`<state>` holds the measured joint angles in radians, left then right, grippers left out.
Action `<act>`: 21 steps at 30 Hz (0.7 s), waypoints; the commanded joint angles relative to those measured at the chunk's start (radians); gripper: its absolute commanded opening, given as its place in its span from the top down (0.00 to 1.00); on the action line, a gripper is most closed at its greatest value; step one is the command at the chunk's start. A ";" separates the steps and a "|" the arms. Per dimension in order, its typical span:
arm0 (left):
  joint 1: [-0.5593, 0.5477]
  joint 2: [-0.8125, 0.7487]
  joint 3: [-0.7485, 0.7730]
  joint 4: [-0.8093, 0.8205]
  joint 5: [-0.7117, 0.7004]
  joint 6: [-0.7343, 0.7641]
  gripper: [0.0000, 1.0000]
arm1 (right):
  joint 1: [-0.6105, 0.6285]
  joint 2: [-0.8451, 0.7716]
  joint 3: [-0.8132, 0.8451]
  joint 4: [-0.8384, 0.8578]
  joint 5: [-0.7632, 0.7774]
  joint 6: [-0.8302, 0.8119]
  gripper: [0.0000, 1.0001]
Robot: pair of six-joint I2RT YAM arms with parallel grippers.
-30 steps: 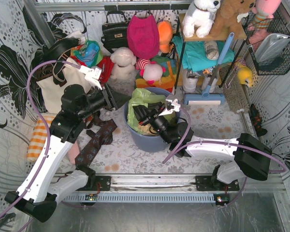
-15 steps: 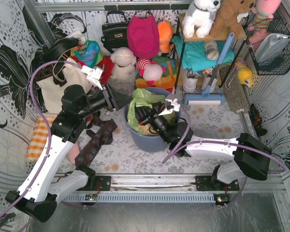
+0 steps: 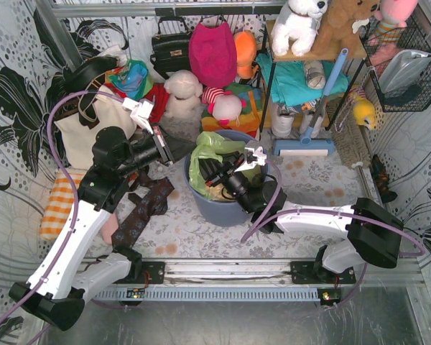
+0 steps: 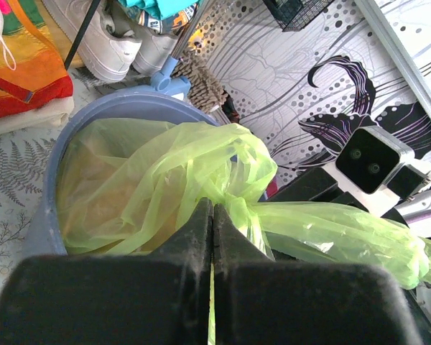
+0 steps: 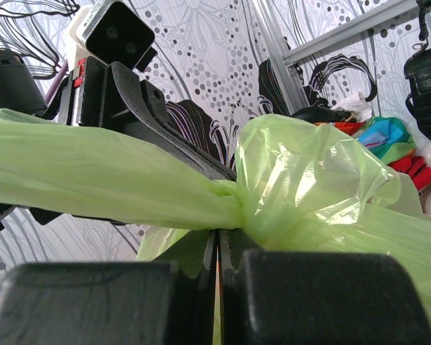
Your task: Tie the trash bag
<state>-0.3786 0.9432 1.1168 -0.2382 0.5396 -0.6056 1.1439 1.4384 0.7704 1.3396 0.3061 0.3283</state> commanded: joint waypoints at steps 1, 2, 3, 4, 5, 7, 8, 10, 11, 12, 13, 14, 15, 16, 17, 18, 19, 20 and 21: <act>0.008 -0.014 -0.009 0.029 -0.026 0.012 1.00 | -0.002 -0.015 0.012 0.069 -0.011 0.012 1.00; 0.009 -0.020 -0.008 0.025 -0.041 0.018 1.00 | -0.002 -0.021 0.009 0.069 -0.009 0.011 1.00; 0.009 -0.025 -0.004 0.019 -0.057 0.024 1.00 | -0.002 -0.026 0.003 0.069 -0.006 0.008 1.00; 0.009 -0.028 -0.001 0.011 -0.075 0.030 1.00 | -0.002 -0.032 -0.001 0.069 -0.006 0.007 1.00; 0.009 -0.035 0.003 0.001 -0.089 0.036 1.00 | -0.002 -0.037 -0.005 0.069 -0.005 0.004 0.96; 0.010 -0.043 0.007 -0.004 -0.110 0.044 1.00 | -0.001 -0.050 -0.009 0.060 -0.002 0.002 0.95; 0.010 -0.045 0.011 -0.006 -0.119 0.048 1.00 | -0.001 -0.056 -0.010 0.054 -0.002 0.002 0.92; 0.010 -0.045 0.017 -0.013 -0.131 0.055 1.00 | -0.002 -0.061 -0.013 0.047 -0.003 0.002 0.90; 0.011 -0.048 0.020 -0.014 -0.136 0.058 1.00 | -0.002 -0.063 -0.016 0.048 -0.002 0.002 0.90; 0.011 -0.050 0.025 -0.017 -0.140 0.063 1.00 | -0.002 -0.065 -0.019 0.051 0.000 0.002 0.90; 0.011 -0.051 0.028 -0.020 -0.142 0.065 1.00 | -0.001 -0.068 -0.022 0.052 0.001 0.001 0.89; 0.011 -0.052 0.034 -0.025 -0.147 0.071 1.00 | -0.001 -0.072 -0.027 0.051 0.003 0.001 0.88; 0.011 -0.054 0.036 -0.030 -0.154 0.074 1.00 | -0.002 -0.078 -0.032 0.049 0.004 -0.001 0.86; 0.011 -0.057 0.037 -0.028 -0.157 0.076 1.00 | -0.001 -0.087 -0.037 0.043 0.006 -0.003 0.85; 0.011 -0.060 0.037 -0.025 -0.160 0.076 1.00 | -0.001 -0.101 -0.047 0.035 0.007 -0.006 0.83; 0.011 -0.061 0.037 -0.021 -0.161 0.076 1.00 | -0.002 -0.120 -0.054 0.018 0.007 -0.008 0.82; 0.010 -0.062 0.038 -0.019 -0.161 0.077 1.00 | -0.002 -0.144 -0.065 -0.006 0.007 -0.010 0.81; 0.010 -0.066 0.039 -0.014 -0.160 0.080 1.00 | -0.001 -0.174 -0.074 -0.034 0.008 -0.017 0.80; 0.010 -0.068 0.036 -0.006 -0.156 0.083 1.00 | -0.001 -0.205 -0.080 -0.073 0.008 -0.025 0.80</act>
<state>-0.3737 0.8993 1.1179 -0.2859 0.4023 -0.5514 1.1439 1.3449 0.7189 1.3186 0.3069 0.3252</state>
